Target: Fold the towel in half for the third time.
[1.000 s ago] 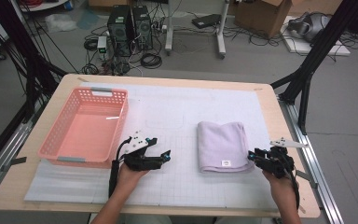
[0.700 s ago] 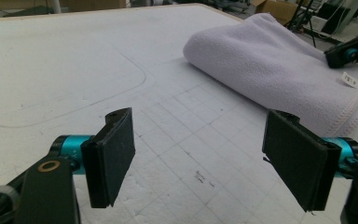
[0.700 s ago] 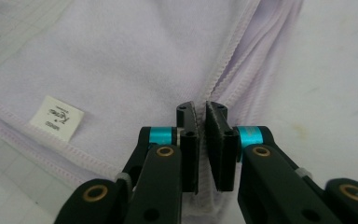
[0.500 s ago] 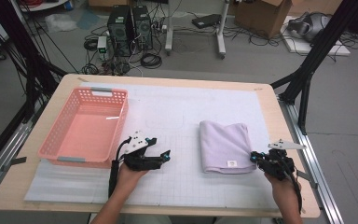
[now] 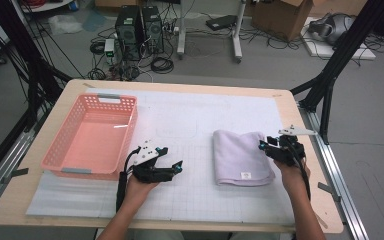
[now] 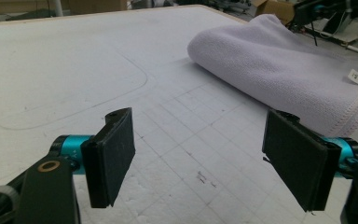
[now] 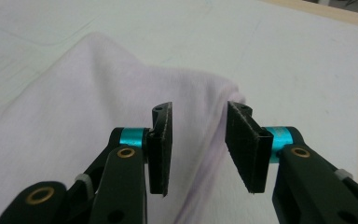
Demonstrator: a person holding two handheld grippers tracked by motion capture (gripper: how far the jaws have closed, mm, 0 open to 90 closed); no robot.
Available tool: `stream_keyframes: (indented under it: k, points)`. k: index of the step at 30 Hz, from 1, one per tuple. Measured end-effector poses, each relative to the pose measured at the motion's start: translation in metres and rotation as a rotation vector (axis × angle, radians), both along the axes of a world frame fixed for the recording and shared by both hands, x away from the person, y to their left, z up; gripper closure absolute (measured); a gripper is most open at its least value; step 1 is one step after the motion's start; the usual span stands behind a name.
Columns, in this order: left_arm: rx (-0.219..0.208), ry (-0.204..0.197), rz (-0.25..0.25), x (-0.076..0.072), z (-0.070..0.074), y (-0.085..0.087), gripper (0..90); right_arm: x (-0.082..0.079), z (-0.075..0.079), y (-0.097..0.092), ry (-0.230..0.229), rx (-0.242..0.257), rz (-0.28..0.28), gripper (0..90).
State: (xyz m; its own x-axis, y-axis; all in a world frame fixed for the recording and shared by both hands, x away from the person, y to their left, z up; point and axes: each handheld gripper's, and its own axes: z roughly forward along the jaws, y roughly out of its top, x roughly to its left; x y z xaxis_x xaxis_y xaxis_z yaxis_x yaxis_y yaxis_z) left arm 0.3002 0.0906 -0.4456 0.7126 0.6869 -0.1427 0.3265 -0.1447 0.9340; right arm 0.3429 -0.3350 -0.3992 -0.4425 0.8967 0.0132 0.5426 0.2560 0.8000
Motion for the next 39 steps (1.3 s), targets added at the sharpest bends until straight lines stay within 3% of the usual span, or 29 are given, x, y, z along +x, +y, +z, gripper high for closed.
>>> stream_keyframes:
  k: [1,4,6,7,10,13,15,17,19,20,21,22,23,24,25,30,31,36,37,39]
  points:
    - [0.003,0.001,-0.002,0.0,0.0,0.0,25.5,0.015,-0.004,0.003,-0.011,0.023,-0.003,59.0]
    - [0.008,0.0,-0.009,0.0,0.0,-0.001,25.4,0.026,-0.01,0.004,-0.015,0.015,-0.031,55.9]
    - [0.006,0.001,-0.01,0.0,0.0,-0.001,25.5,0.039,-0.018,0.005,0.016,-0.007,-0.055,56.7]
    - [0.004,0.0,-0.01,0.0,0.0,-0.001,25.5,0.048,-0.028,0.002,0.067,-0.028,-0.077,65.6]
    - [-0.003,0.0,-0.006,0.0,0.0,0.0,25.5,0.049,-0.031,-0.001,0.073,-0.088,-0.142,72.2]
    - [-0.005,0.003,-0.006,0.0,0.0,0.0,25.5,0.047,-0.028,-0.003,0.061,-0.15,-0.193,67.3]
    - [-0.001,0.001,-0.011,0.0,0.0,-0.001,25.4,0.044,-0.024,-0.007,0.056,-0.099,-0.194,64.7]
    - [-0.005,0.002,-0.01,0.0,0.0,-0.001,25.4,0.033,-0.01,-0.004,-0.016,-0.061,-0.146,60.5]
    - [-0.006,0.0,-0.009,0.0,0.0,0.0,25.4,0.03,-0.007,-0.003,-0.028,-0.036,-0.125,59.5]
    - [-0.01,0.001,-0.006,0.0,0.0,0.0,25.3,0.025,-0.001,0.005,-0.057,-0.012,-0.05,57.7]
    - [-0.01,0.001,-0.006,0.0,0.0,0.0,25.1,0.025,-0.001,0.005,-0.057,-0.012,-0.05,57.7]
    - [-0.01,0.002,-0.006,0.0,0.0,0.0,25.1,0.022,0.001,0.016,-0.065,0.013,0.027,60.5]
    - [-0.01,0.002,-0.005,0.0,0.0,0.0,25.1,0.022,0.001,0.016,-0.065,0.013,0.027,60.5]
    - [-0.006,-0.001,-0.007,0.0,0.0,0.0,25.1,0.023,-0.001,0.022,-0.042,0.026,0.068,63.0]
    - [-0.007,0.002,-0.007,0.0,0.0,-0.001,25.1,0.029,-0.007,0.038,0.025,0.006,0.118,65.4]
    - [-0.013,0.001,-0.003,0.0,0.0,0.0,25.1,0.042,-0.015,0.065,0.083,-0.034,0.171,61.3]
    - [-0.012,0.001,-0.005,0.0,0.0,0.0,25.0,0.05,-0.022,0.076,0.111,-0.067,0.185,61.1]
    - [-0.009,0.001,-0.014,0.0,-0.001,-0.002,25.0,0.053,-0.028,0.081,0.112,-0.048,0.211,58.3]
    - [-0.009,0.001,-0.013,0.0,0.0,-0.002,25.0,0.05,-0.022,0.075,0.11,-0.013,0.228,55.8]
    - [-0.01,0.001,-0.013,0.0,0.0,-0.001,24.9,0.043,-0.015,0.066,0.079,-0.013,0.205,57.2]
